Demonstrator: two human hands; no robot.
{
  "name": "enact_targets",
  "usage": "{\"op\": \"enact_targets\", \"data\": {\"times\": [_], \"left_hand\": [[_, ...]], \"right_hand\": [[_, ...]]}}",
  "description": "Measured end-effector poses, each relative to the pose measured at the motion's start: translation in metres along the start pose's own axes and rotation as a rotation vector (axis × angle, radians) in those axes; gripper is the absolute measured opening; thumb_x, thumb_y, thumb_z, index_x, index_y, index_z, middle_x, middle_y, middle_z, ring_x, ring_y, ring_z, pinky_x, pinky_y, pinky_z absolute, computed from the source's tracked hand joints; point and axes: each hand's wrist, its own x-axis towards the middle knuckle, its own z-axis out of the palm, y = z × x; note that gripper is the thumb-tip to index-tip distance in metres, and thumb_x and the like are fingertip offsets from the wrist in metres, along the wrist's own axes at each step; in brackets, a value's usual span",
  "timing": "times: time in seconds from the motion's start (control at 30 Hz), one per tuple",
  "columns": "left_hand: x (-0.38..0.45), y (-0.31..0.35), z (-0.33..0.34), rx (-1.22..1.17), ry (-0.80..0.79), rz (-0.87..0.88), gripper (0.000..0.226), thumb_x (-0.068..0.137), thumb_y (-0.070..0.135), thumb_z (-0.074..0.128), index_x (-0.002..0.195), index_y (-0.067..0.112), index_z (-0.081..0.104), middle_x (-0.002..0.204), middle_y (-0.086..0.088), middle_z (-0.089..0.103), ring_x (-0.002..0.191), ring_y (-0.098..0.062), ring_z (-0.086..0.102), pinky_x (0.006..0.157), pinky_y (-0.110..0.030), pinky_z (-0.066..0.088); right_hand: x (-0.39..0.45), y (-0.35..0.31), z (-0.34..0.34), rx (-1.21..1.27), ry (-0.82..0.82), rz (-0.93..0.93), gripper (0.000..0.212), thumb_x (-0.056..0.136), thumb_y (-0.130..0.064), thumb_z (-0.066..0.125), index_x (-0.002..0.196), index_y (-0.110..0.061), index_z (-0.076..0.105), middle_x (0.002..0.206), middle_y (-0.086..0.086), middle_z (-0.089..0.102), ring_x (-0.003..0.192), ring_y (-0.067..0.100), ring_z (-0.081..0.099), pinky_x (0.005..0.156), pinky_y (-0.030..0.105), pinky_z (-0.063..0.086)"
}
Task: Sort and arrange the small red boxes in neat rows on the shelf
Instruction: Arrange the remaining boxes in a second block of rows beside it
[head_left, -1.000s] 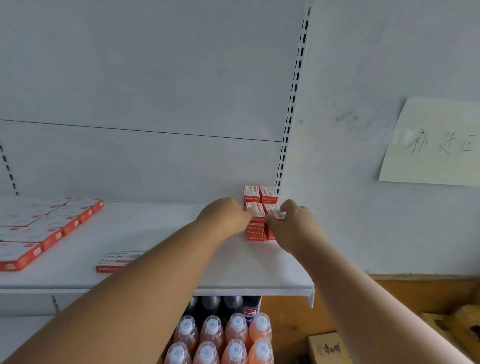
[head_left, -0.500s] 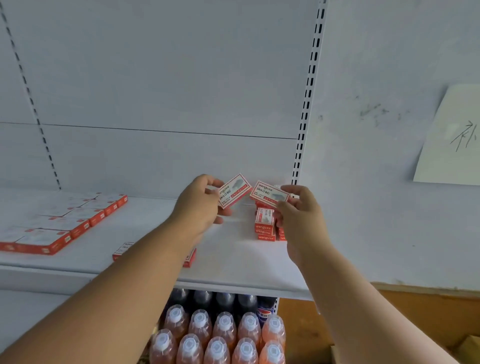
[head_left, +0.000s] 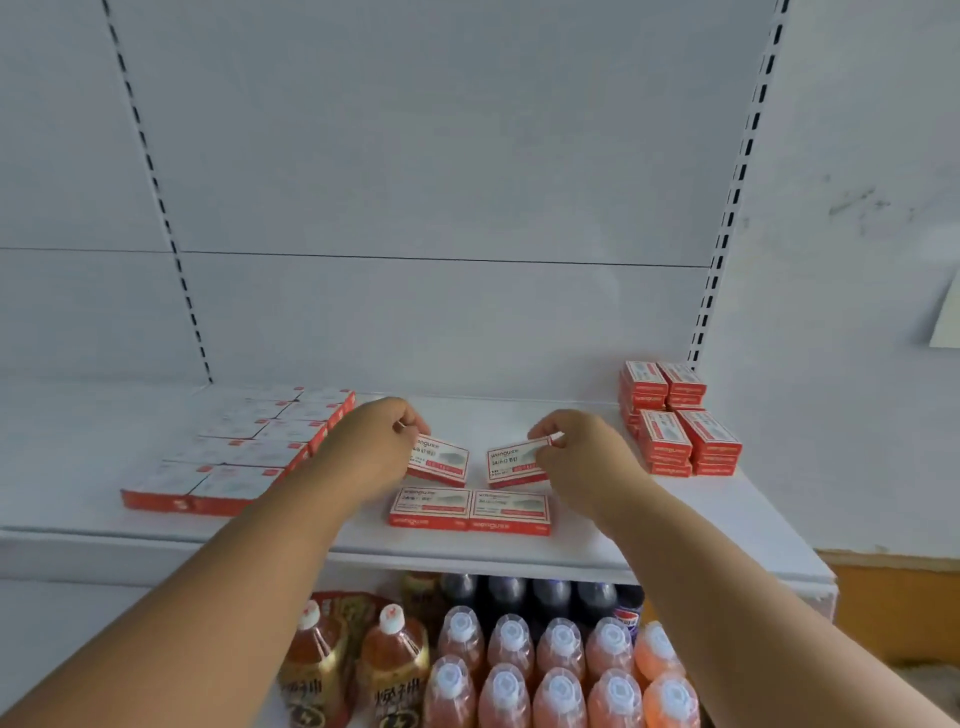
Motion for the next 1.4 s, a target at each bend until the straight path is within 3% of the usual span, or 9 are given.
{"op": "enact_targets", "data": {"times": [0.2,0.43,0.53,0.63,0.93,1.07,1.17,1.3,1.4], "left_hand": [[0.010,-0.012,0.009,0.157,-0.102,0.089,0.022,0.100,0.019,0.047,0.094,0.023,0.068,0.101,0.005,0.067,0.090,-0.014,0.063,0.072,-0.027,0.050],[0.006,-0.018,0.009,0.216,-0.135,0.223,0.024,0.100,0.022,0.046,0.100,0.022,0.070,0.103,0.004,0.067,0.093,-0.014,0.061,0.080,-0.030,0.052],[0.002,-0.021,0.007,0.261,-0.091,0.339,0.023,0.100,0.030,0.047,0.109,0.026,0.068,0.115,0.006,0.063,0.106,-0.016,0.053,0.089,-0.032,0.047],[-0.006,-0.017,0.011,0.242,-0.170,0.438,0.028,0.101,0.037,0.045,0.121,0.029,0.062,0.125,0.009,0.057,0.117,-0.016,0.046,0.100,-0.035,0.043],[-0.009,-0.014,0.016,0.235,-0.190,0.486,0.026,0.097,0.037,0.054,0.118,0.028,0.066,0.118,0.006,0.062,0.109,-0.015,0.050,0.095,-0.035,0.046],[-0.007,-0.006,0.008,0.270,-0.234,0.468,0.025,0.094,0.038,0.057,0.116,0.031,0.067,0.120,0.008,0.062,0.110,-0.014,0.052,0.094,-0.033,0.048],[-0.006,0.009,0.006,0.328,-0.136,0.492,0.027,0.095,0.040,0.053,0.119,0.034,0.063,0.125,0.009,0.060,0.117,-0.017,0.049,0.098,-0.037,0.045],[-0.013,0.040,0.019,0.239,-0.150,0.545,0.024,0.096,0.034,0.052,0.117,0.031,0.062,0.120,0.010,0.061,0.116,-0.015,0.048,0.098,-0.035,0.044],[-0.016,0.065,0.036,0.188,-0.207,0.568,0.023,0.095,0.033,0.054,0.116,0.030,0.063,0.116,0.010,0.061,0.113,-0.014,0.049,0.095,-0.032,0.045]], "right_hand": [[-0.003,-0.017,0.007,-0.333,-0.074,0.064,0.028,0.090,-0.009,0.046,0.097,-0.020,0.071,0.097,-0.003,0.069,0.085,0.020,0.067,0.072,0.032,0.058],[-0.012,-0.020,0.011,-0.428,-0.063,-0.029,0.033,0.094,-0.011,0.048,0.115,-0.024,0.071,0.118,-0.006,0.066,0.102,0.013,0.061,0.082,0.021,0.045],[-0.018,-0.014,0.014,-0.428,-0.046,-0.090,0.027,0.096,-0.026,0.052,0.117,-0.025,0.069,0.119,-0.004,0.062,0.105,0.015,0.058,0.081,0.023,0.039],[-0.021,-0.010,0.019,-0.447,-0.036,-0.133,0.029,0.097,-0.033,0.051,0.120,-0.025,0.066,0.117,-0.005,0.055,0.106,0.016,0.056,0.081,0.023,0.038],[-0.020,-0.007,0.032,-0.481,0.038,-0.179,0.025,0.097,-0.032,0.051,0.114,-0.023,0.067,0.112,-0.003,0.054,0.097,0.016,0.057,0.075,0.024,0.039],[-0.022,-0.010,0.028,-0.501,0.012,-0.163,0.031,0.098,-0.037,0.049,0.124,-0.026,0.061,0.119,-0.003,0.052,0.102,0.018,0.058,0.078,0.025,0.042],[-0.025,-0.009,0.012,-0.447,0.114,-0.154,0.038,0.098,-0.042,0.048,0.132,-0.026,0.055,0.124,-0.004,0.053,0.101,0.015,0.058,0.083,0.029,0.047],[-0.026,0.007,-0.022,-0.396,0.323,-0.181,0.023,0.096,-0.032,0.053,0.112,-0.022,0.066,0.111,-0.005,0.061,0.087,0.010,0.053,0.069,0.022,0.041],[-0.019,0.028,-0.051,-0.374,0.434,-0.141,0.013,0.091,-0.024,0.058,0.099,-0.022,0.069,0.102,-0.004,0.062,0.090,0.018,0.058,0.073,0.028,0.044]]}}
